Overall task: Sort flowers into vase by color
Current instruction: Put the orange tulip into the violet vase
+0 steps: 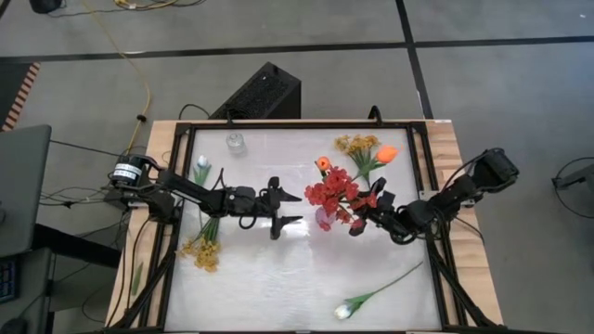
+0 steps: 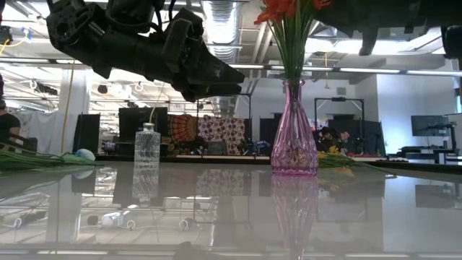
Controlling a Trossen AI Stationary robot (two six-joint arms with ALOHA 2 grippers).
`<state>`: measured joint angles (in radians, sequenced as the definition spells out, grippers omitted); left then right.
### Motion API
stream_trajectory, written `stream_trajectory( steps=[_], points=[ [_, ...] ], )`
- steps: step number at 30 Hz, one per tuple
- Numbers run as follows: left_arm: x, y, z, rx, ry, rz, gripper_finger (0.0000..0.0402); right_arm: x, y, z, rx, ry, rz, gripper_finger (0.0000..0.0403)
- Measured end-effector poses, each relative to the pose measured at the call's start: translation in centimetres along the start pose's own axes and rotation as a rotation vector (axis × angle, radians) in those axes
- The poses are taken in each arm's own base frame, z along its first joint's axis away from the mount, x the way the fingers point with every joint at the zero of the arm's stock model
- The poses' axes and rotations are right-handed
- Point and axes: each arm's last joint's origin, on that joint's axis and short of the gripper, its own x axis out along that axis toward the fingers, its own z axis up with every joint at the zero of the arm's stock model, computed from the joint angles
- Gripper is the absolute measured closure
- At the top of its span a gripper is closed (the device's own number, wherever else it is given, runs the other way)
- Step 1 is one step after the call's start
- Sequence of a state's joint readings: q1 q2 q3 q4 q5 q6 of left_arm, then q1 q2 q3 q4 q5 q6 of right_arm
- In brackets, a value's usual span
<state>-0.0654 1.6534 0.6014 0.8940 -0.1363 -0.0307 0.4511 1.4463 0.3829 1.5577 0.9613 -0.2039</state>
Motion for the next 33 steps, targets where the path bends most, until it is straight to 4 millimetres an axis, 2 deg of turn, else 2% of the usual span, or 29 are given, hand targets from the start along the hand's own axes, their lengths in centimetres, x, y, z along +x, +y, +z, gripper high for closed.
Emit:
stream_trajectory(
  steps=[26,33],
  points=[
    [0.0,0.0,-0.1,-0.006,0.005,-0.002,0.015,-0.2,0.1,-2.6,-0.083,0.18,-0.042,0.0387],
    [0.0,0.0,-0.1,-0.008,0.005,-0.002,0.015,-0.4,-0.3,-4.2,-0.081,0.282,-0.063,0.0387]
  ],
)
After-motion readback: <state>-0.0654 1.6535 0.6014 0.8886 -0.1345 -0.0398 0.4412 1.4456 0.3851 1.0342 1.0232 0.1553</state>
